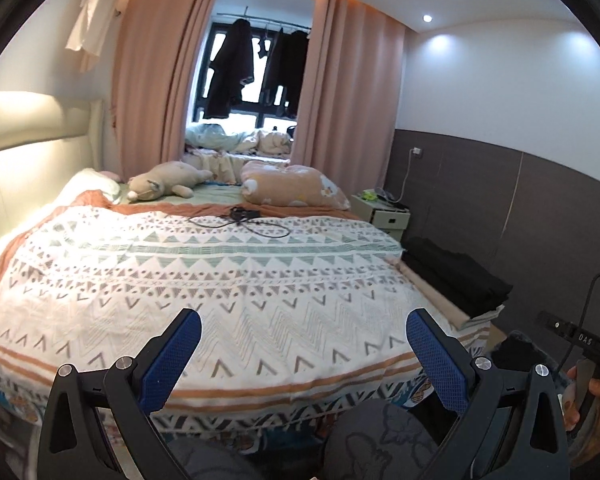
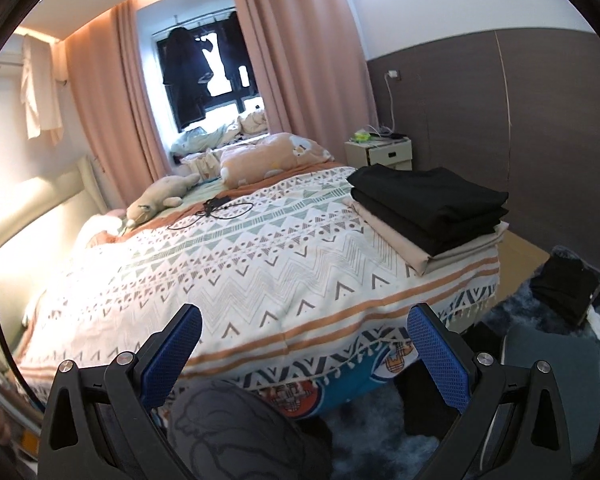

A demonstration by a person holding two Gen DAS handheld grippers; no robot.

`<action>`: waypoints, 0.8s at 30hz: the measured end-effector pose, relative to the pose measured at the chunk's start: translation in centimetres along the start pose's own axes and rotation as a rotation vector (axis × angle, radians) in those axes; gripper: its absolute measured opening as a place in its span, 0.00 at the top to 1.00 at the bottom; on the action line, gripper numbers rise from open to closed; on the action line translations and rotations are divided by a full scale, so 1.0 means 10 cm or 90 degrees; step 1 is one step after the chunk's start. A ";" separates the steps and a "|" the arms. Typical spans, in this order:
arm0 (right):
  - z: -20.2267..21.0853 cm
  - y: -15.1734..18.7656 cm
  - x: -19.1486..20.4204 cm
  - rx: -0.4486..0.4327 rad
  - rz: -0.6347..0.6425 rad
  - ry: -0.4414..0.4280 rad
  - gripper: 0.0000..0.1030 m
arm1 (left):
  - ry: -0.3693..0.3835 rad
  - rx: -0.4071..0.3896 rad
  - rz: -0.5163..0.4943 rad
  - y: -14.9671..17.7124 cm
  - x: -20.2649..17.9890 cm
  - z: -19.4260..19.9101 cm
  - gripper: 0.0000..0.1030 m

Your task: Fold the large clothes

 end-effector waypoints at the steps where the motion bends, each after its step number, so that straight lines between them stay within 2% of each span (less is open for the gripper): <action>1: 0.01 0.05 0.02 0.001 0.003 -0.007 0.00 | -0.003 -0.001 0.001 0.06 0.00 0.05 0.00; 8: 0.06 0.20 0.16 0.006 0.034 -0.019 0.00 | -0.025 0.002 -0.003 0.34 0.00 0.26 0.00; 24: 0.01 0.20 0.08 0.004 0.022 -0.018 0.00 | -0.030 -0.009 -0.017 0.40 -0.05 0.38 0.00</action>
Point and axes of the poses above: each gripper's, at about its wrist camera, not at the fingertips, and z roughly against the way its jaws point, x to its left, y to its underside, the point moved 4 cm from there along -z, roughly the way its jaws point, and after that the axes turned 4 degrees about x, right-handed, at the moved point
